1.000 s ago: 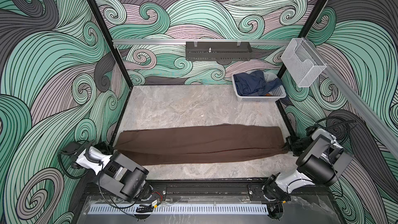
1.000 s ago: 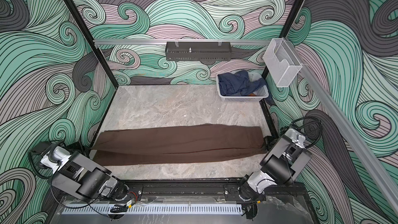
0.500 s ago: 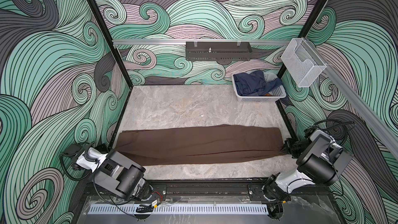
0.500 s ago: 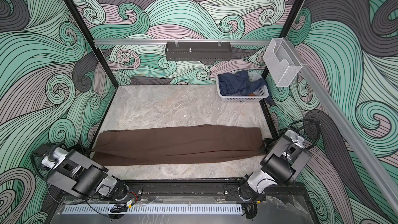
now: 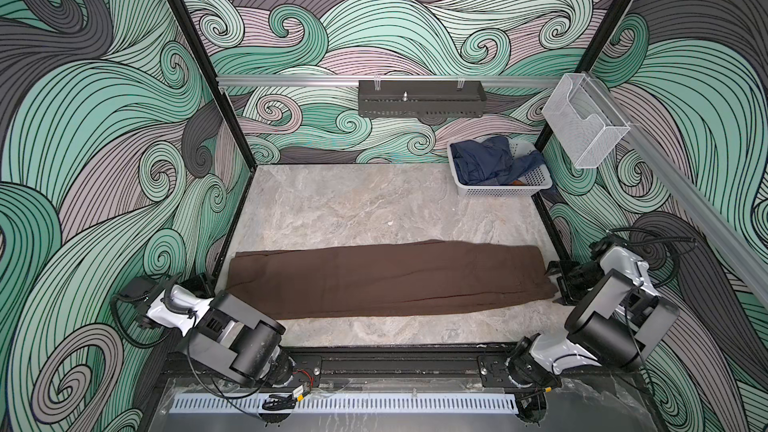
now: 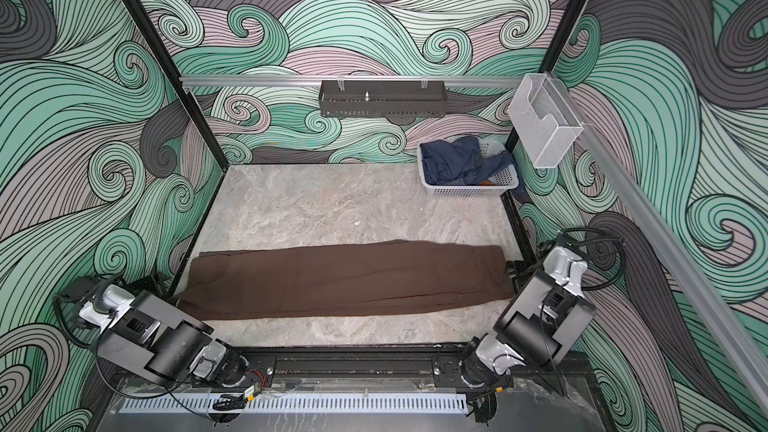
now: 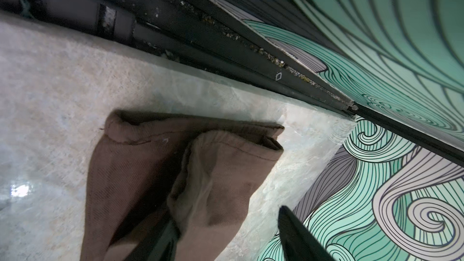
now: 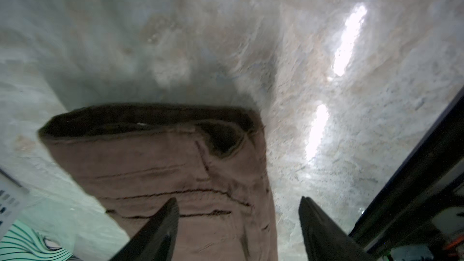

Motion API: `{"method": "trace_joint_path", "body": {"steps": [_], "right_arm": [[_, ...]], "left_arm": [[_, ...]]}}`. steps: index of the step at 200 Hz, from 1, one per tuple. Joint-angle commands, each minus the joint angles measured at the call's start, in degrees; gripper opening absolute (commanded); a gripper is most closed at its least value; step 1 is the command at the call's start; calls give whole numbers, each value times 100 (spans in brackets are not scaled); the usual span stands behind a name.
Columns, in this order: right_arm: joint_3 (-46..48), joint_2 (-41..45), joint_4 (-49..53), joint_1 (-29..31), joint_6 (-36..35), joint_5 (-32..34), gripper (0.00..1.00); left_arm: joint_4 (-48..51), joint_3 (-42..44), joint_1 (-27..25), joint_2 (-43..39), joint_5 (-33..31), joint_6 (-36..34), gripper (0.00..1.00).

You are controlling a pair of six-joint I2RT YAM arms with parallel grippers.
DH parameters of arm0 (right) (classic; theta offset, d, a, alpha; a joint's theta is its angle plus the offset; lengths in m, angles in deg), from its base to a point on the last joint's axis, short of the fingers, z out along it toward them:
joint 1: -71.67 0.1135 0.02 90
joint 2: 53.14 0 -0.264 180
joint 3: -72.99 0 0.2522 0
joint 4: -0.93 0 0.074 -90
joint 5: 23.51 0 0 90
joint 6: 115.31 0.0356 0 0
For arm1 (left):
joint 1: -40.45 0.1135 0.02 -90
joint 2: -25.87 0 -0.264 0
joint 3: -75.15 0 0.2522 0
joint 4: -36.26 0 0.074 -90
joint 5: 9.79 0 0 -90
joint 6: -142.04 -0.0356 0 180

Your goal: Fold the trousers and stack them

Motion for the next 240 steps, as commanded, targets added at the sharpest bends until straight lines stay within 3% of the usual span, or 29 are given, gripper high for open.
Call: {"method": "trace_joint_path", "body": {"steps": [1, 33, 71, 114, 132, 161, 184, 240], "right_arm": [[-373, 275, 456, 250, 138, 229, 97], [-685, 590, 617, 852, 307, 138, 97], [-633, 878, 462, 1944, 495, -160, 90], [56, 1333, -35, 3387, 899, -276, 74], [432, 1455, -322, 3895, 1133, -306, 63], [851, 1509, -689, 4657, 1502, -239, 35], [1046, 1365, -952, 5156, 1708, -78, 20], [1581, 648, -1440, 5697, 1778, 24, 14]], "left_arm": [[231, -368, -134, -227, 87, 54, 70], [163, -552, -674, -404, 159, 245, 71], [52, -662, -1868, -458, 144, 408, 68], [-159, -277, -2997, -502, 23, 368, 65], [-276, -12, -3151, -439, 86, 304, 64], [-390, 321, -3271, -315, 198, 130, 61], [-435, 509, -3313, -276, 217, -36, 60], [-446, 633, -3306, -235, 274, -238, 60]]}}
